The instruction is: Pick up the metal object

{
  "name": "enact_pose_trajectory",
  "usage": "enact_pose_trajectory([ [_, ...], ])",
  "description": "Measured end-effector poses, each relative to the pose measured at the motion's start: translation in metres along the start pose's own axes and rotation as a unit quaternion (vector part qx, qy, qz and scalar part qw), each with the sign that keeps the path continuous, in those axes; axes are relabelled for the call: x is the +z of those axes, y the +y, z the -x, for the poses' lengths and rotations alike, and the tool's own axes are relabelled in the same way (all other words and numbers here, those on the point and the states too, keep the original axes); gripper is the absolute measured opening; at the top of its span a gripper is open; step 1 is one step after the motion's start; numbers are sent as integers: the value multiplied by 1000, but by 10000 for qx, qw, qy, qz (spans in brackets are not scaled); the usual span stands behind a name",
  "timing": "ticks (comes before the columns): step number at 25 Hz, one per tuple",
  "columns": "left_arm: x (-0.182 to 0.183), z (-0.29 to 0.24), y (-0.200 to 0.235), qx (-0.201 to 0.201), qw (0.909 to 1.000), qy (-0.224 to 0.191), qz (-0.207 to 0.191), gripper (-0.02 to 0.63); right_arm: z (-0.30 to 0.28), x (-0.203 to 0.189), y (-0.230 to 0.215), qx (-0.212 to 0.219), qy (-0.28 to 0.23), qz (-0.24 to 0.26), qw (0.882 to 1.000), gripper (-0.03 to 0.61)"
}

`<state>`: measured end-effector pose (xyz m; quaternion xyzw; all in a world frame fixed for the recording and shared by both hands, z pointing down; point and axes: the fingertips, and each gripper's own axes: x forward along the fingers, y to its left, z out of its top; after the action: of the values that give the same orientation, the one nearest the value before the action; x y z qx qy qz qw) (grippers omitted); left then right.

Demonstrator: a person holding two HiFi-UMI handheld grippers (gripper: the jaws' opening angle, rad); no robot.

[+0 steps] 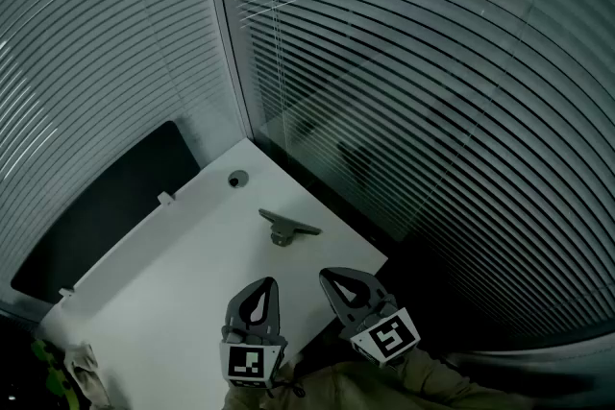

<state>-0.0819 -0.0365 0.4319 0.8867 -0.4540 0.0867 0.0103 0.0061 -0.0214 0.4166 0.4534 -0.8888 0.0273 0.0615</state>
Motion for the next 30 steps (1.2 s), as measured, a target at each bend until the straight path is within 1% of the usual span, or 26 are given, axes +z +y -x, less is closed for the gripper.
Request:
enact_pose_trajectory([
  [5,-6,-12,0,-49,10000,42,17,6,-9,2,-9,14,-157,-31,9999,3],
  [11,-15,-20,4,-31,9997,196,151,6,-20,-10,-14,28,-1,-87,10000,3],
  [15,-24,-29,6,-60,9995,263,135,6,-31,-7,-15,101,-62,-37,9999,3],
  [19,-30,-41,4,-89,9989,363,269,6,-37,-15,-19,151,-5,-89,9998,3],
  [22,-37,-50,6,-105,9989,400,219,6,-41,-21,-23,185,77,-155,9997,3],
  [26,-52,-65,13,-41,9978,605,271,7,-49,-32,-27,240,168,-204,9994,3],
  [30,-75,-83,23,41,9954,868,406,8,-58,-43,-30,289,227,-237,9990,3],
])
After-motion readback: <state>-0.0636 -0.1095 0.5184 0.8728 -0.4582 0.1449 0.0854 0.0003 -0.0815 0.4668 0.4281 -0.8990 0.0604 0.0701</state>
